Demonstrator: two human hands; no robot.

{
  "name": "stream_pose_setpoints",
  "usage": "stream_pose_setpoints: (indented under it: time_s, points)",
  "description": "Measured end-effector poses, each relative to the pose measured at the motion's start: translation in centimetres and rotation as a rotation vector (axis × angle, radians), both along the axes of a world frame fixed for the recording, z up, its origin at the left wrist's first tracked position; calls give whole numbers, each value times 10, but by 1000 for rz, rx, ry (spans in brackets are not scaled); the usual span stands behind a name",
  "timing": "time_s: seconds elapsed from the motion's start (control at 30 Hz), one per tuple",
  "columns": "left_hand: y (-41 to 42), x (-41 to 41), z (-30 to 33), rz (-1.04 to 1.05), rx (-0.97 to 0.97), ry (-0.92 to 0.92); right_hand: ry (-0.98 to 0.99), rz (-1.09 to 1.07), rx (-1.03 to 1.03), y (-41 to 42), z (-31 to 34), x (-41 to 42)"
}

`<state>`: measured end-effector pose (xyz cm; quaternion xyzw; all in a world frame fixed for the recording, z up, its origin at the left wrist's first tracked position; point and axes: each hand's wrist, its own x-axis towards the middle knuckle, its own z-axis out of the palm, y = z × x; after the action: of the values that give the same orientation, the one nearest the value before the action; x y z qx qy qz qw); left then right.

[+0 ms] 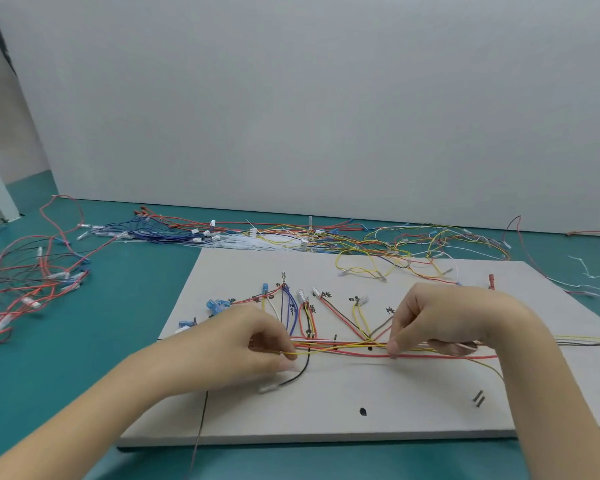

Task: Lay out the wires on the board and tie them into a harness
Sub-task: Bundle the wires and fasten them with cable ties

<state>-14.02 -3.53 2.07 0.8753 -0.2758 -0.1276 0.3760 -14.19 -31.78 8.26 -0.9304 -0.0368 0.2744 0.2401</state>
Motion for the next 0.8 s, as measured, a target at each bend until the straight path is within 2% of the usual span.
stream_pose_setpoints:
  time_s: [0.13,0.27,0.4,0.5,0.6,0.8]
  points:
    - [15,8,3,38,51,-95,-9,-33,-74,4,-9,-3]
    - [27,16,1,91,-14,-117,-63,-110,-115,7,-11,-5]
    - [22,15,-8,125,-57,-182,-234,-147,-158,18,-8,-9]
    - [20,14,-10,129,-21,-247,-406,-163,47,35,-6,-7]
    - [20,12,-11,131,8,-290,-432,-253,341,57,-7,-3]
    - [17,8,-14,139,56,-374,-304,-311,487,79,-31,12]
